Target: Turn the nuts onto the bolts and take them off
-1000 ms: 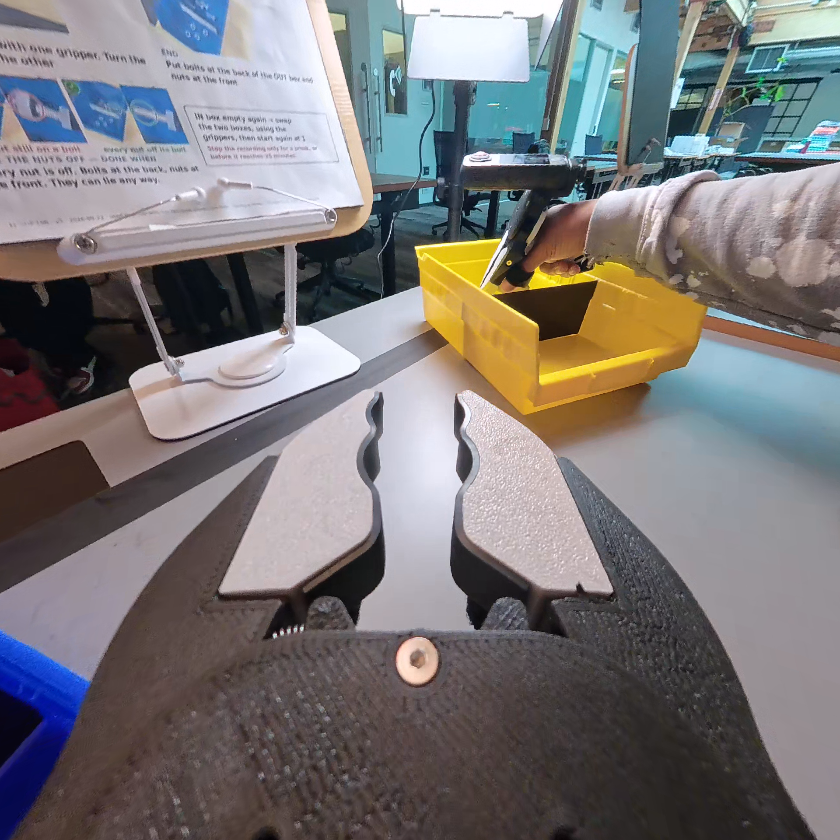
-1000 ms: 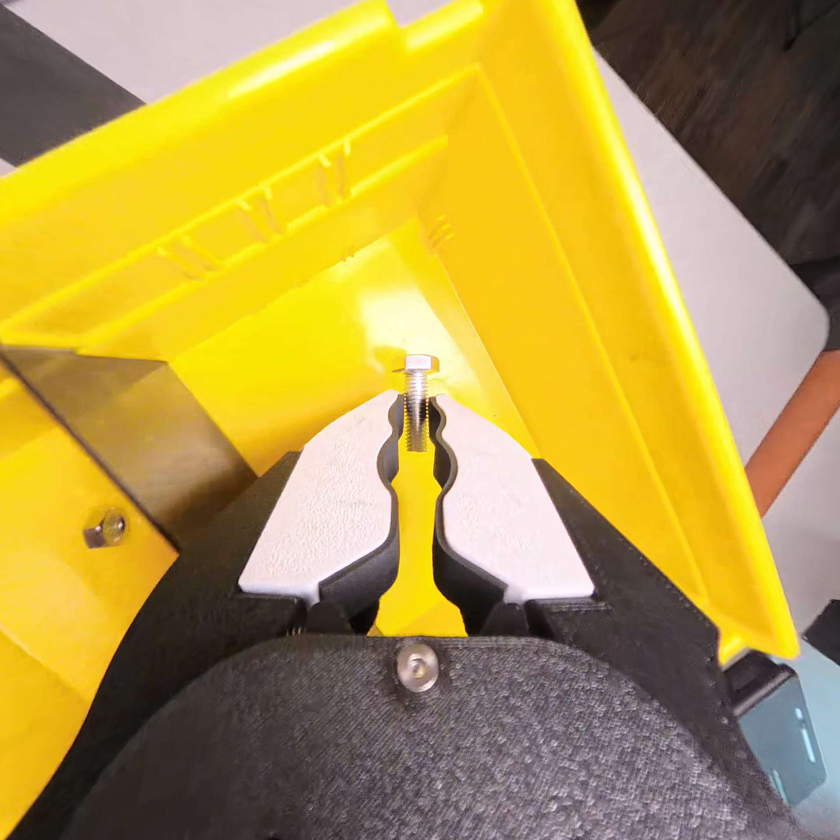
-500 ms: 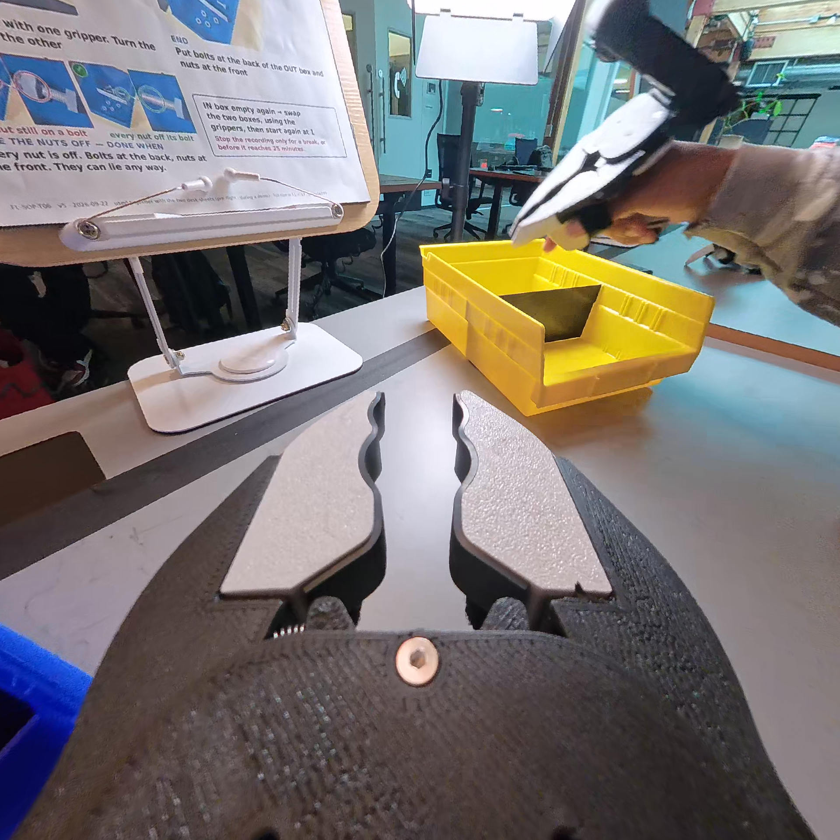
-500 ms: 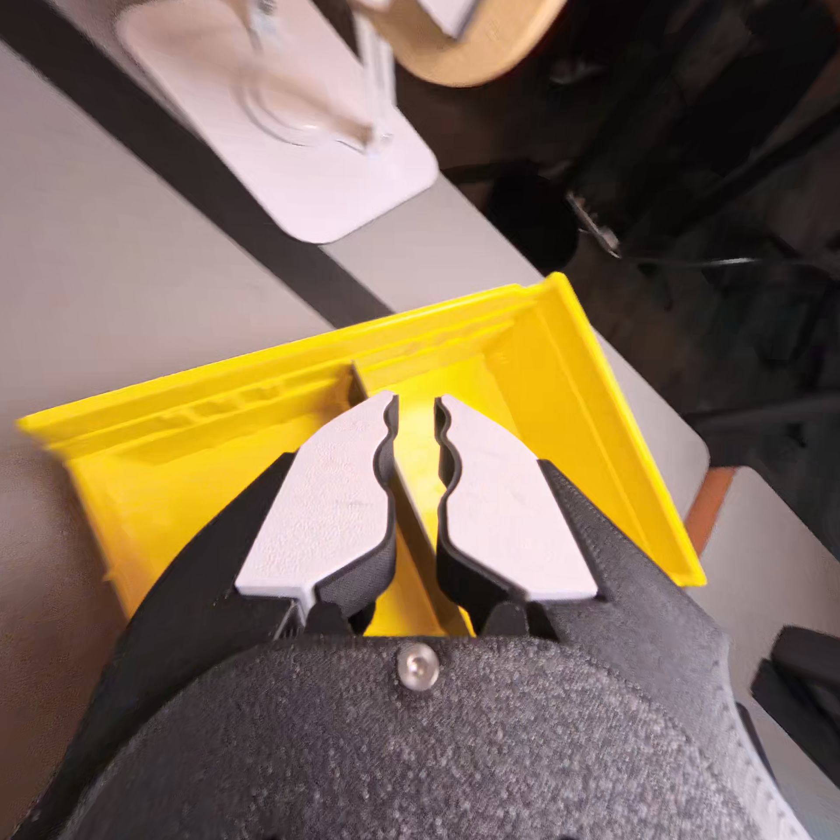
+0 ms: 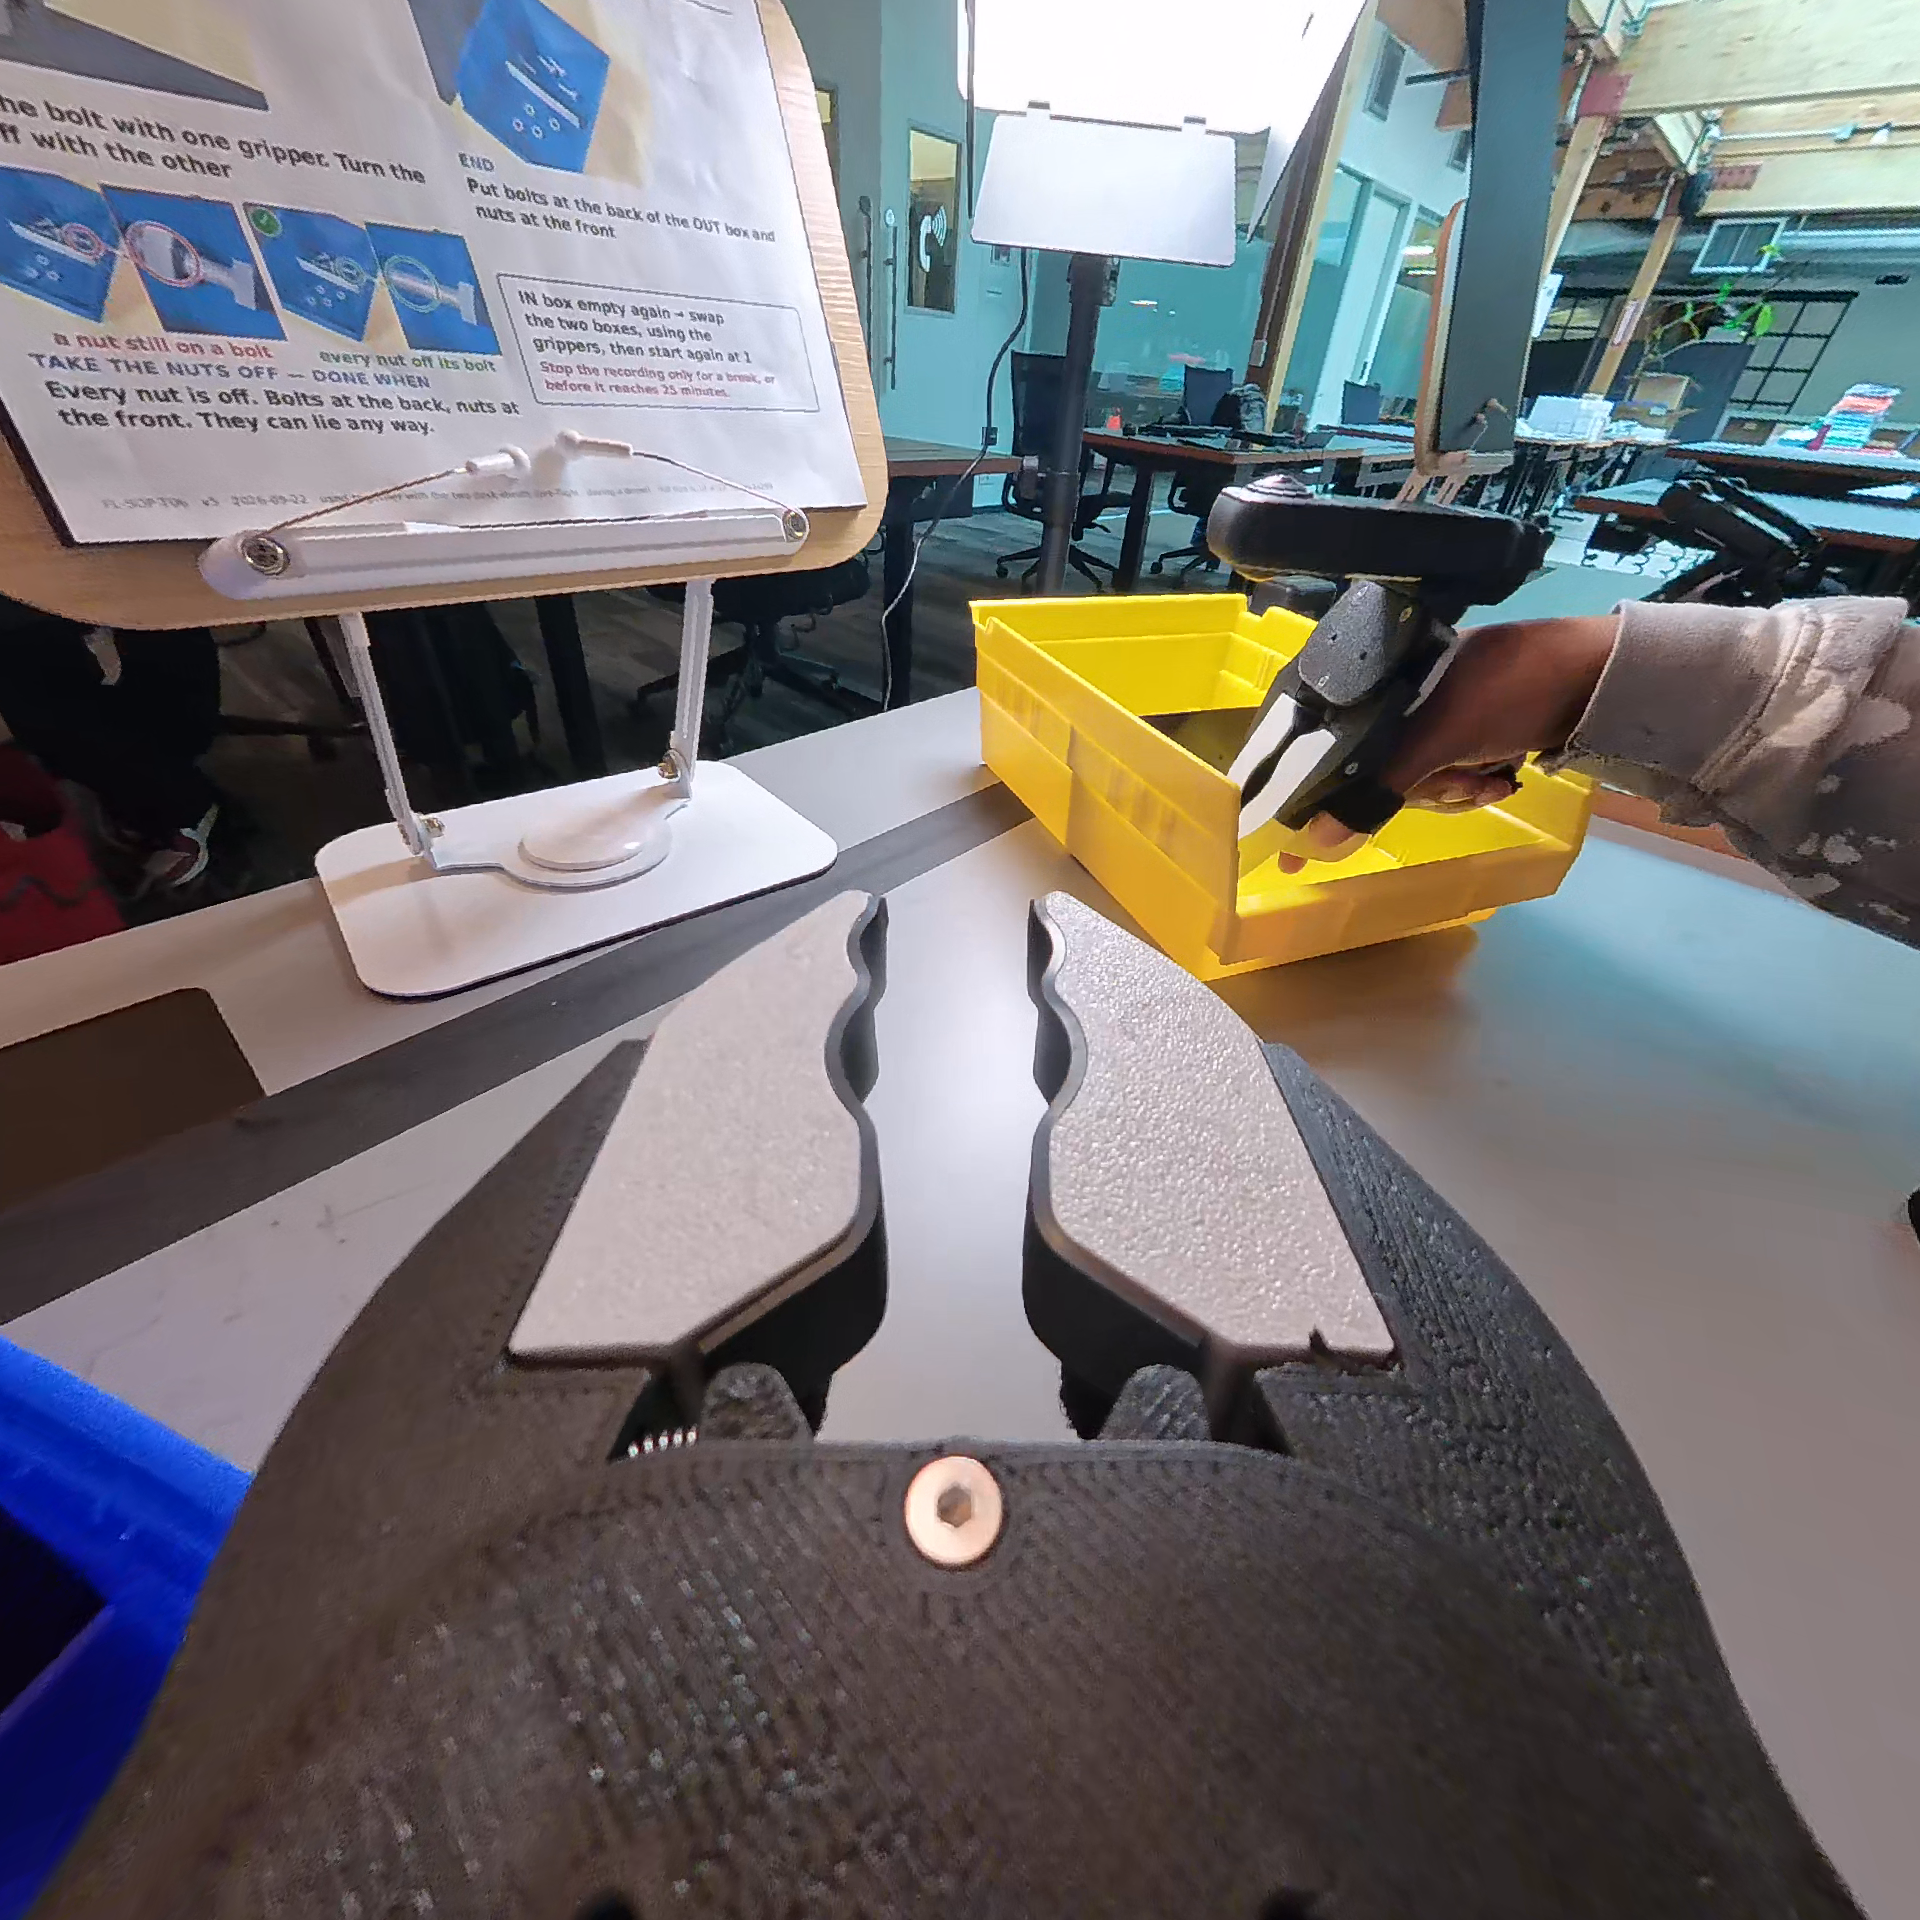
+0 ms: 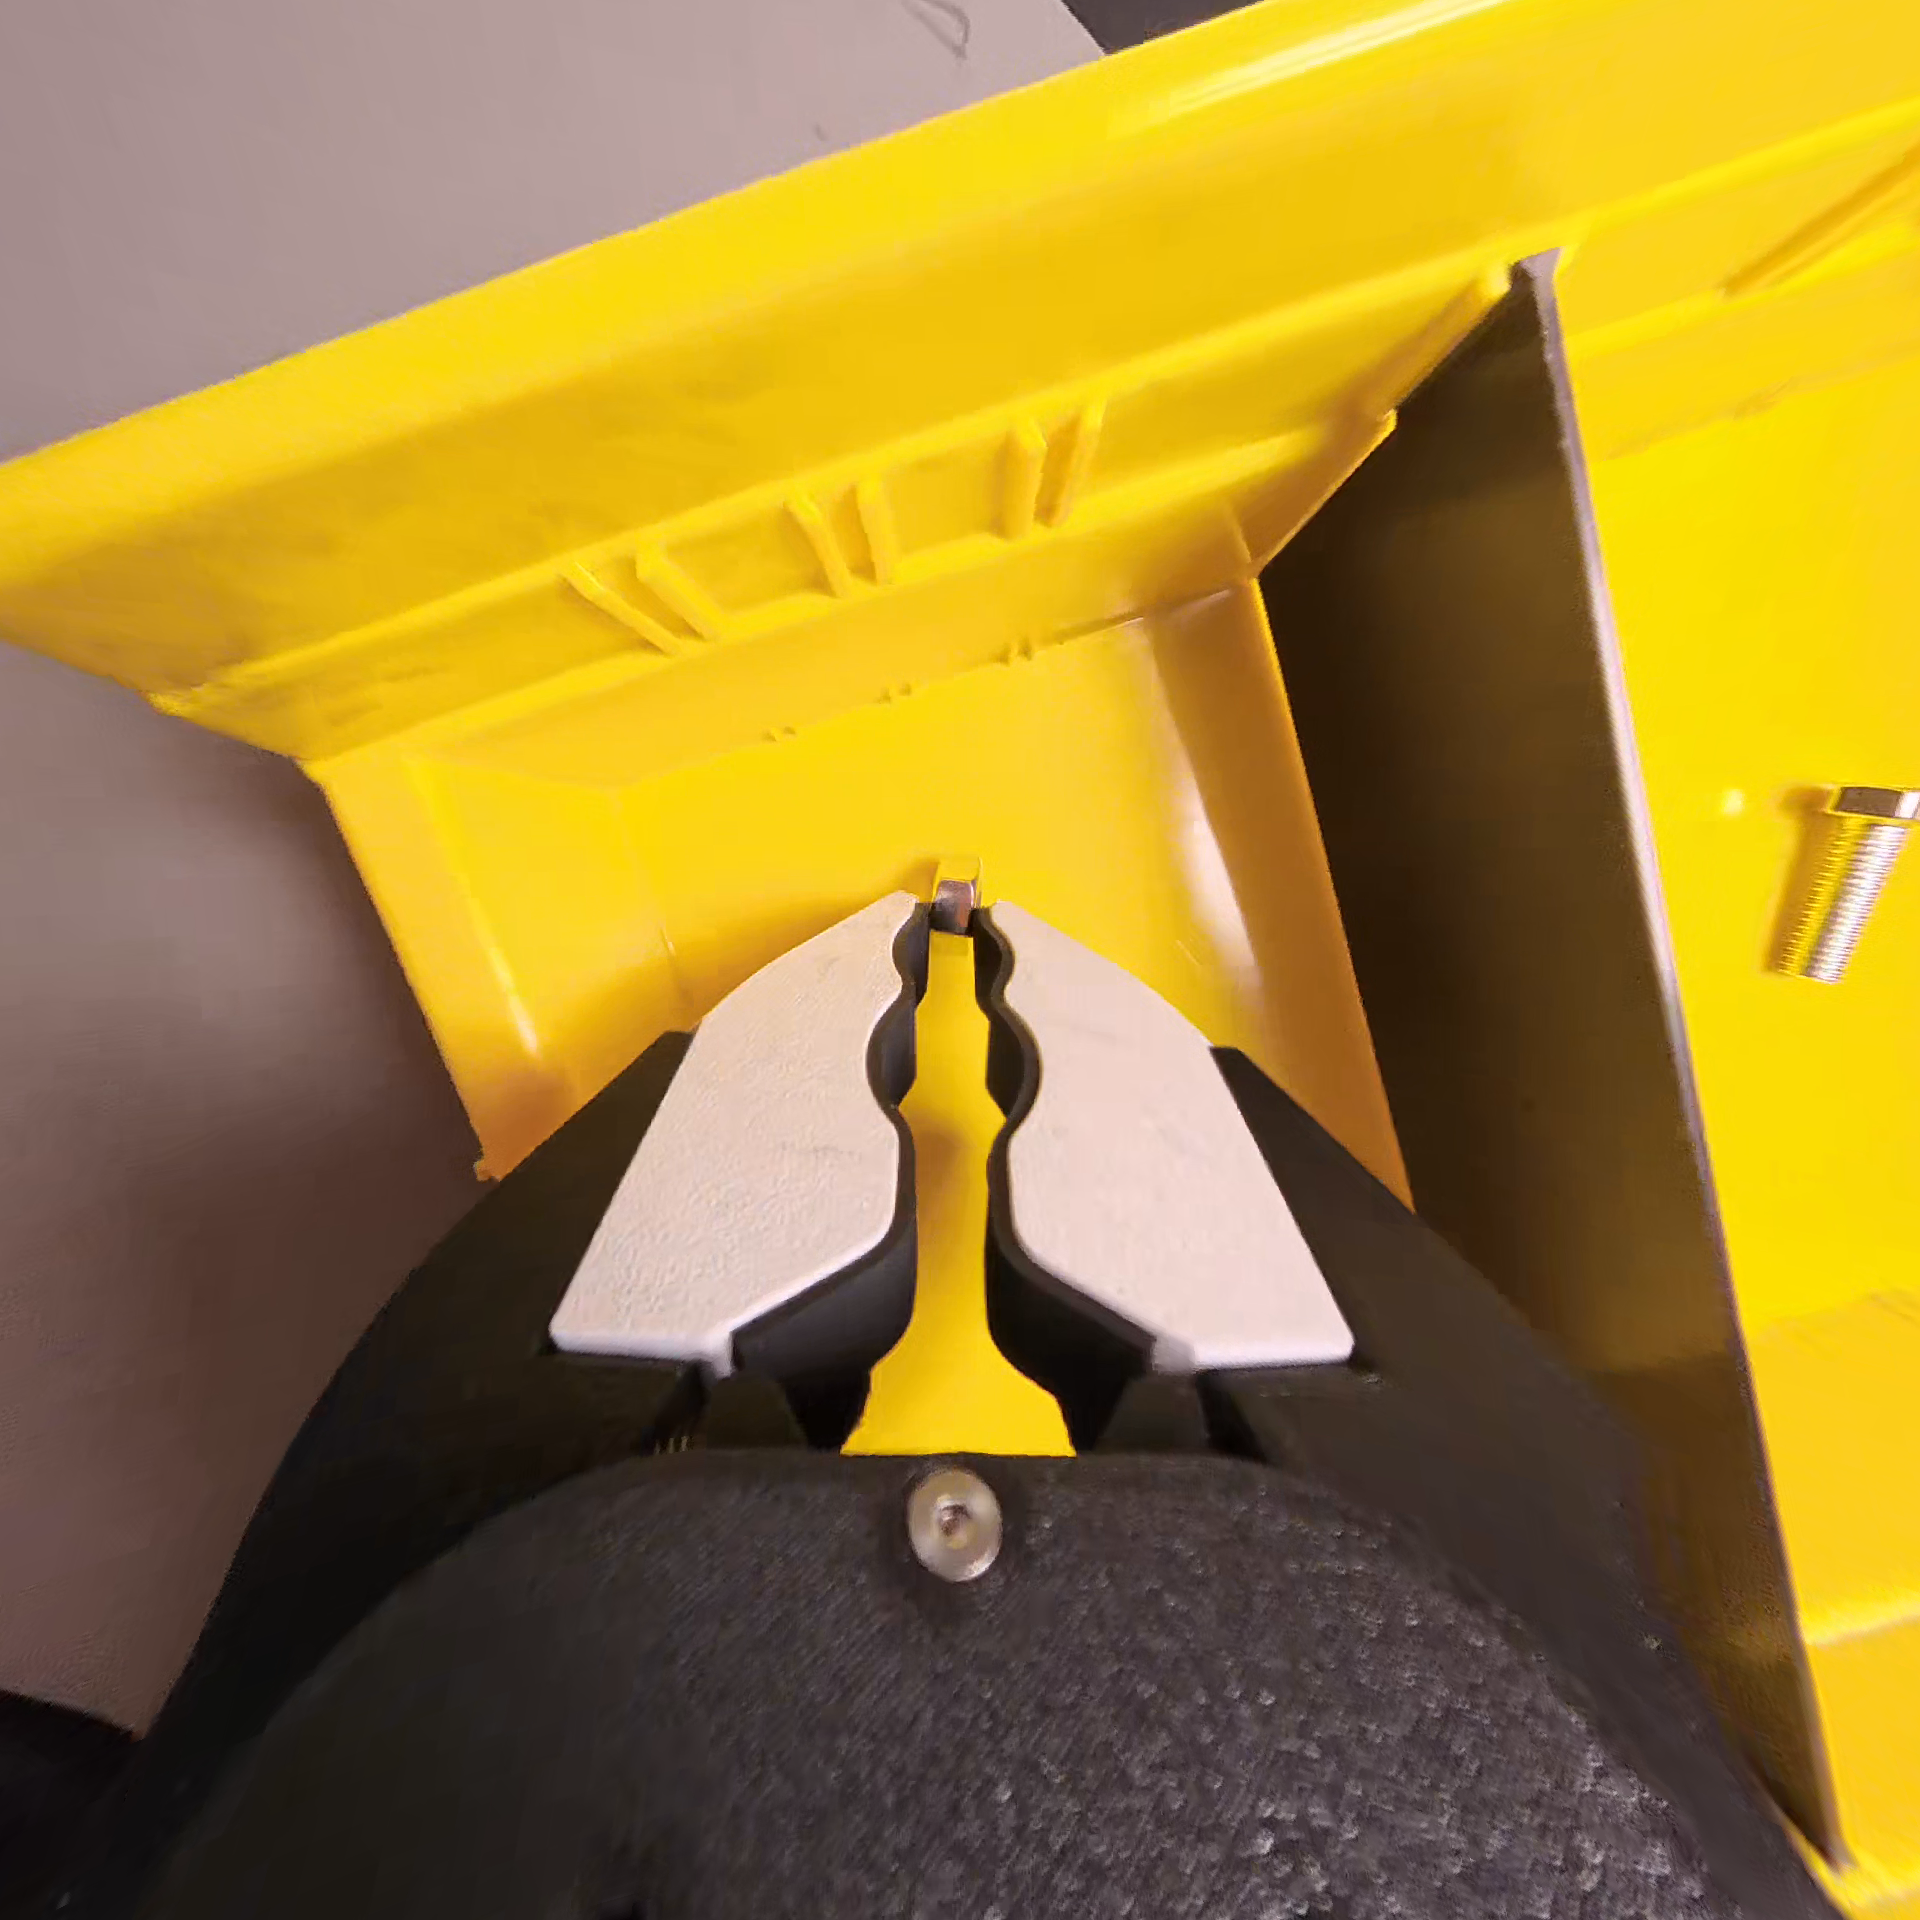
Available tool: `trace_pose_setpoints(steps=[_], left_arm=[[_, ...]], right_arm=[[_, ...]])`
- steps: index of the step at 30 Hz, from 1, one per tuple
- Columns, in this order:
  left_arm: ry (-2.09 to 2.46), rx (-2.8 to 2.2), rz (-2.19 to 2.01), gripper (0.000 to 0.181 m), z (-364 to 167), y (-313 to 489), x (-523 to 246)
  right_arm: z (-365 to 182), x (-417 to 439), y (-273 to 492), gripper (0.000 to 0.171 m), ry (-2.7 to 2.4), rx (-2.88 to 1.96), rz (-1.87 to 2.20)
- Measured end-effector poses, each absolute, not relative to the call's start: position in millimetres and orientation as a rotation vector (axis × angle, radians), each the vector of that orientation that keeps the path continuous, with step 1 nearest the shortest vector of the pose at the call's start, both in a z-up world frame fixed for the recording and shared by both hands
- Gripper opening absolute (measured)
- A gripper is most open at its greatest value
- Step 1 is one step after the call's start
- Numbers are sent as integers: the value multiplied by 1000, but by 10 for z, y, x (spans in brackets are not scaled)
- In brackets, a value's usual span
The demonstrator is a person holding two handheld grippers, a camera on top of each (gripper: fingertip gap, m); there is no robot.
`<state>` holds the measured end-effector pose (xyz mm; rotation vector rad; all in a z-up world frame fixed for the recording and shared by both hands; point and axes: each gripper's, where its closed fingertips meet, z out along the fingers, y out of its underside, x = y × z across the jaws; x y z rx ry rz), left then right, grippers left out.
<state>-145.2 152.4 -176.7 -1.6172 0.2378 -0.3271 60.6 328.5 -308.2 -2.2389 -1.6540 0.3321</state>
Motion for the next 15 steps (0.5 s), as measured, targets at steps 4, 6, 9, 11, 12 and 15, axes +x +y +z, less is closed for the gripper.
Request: trace_pose_setpoints(steps=[4, 6, 9, 11, 12, 15], left_arm=[[241, -1628, -335, 26, -1803, 1536, -1447], [245, -1632, -332, 26, -1814, 1540, -1442], [244, -1635, -327, 26, -1829, 1547, -1448], [240, -1639, -326, 26, -1843, 1553, -1458], [237, -1641, -326, 26, -1848, 1557, -1463], [235, -1646, -328, 26, -1866, 1566, -1460]], right_arm=[[-3112, 698, 3385, 12, -1555, -2325, 339], [-3122, 782, 3507, 24, -1500, -2324, 243], [-3019, 825, 3630, 26, -1405, -2274, 172], [-2872, 819, 3692, 23, -1342, -2203, 152], [-2791, 793, 3695, 20, -1330, -2154, 163], [-2692, 749, 3661, 17, -1332, -2095, 178]])
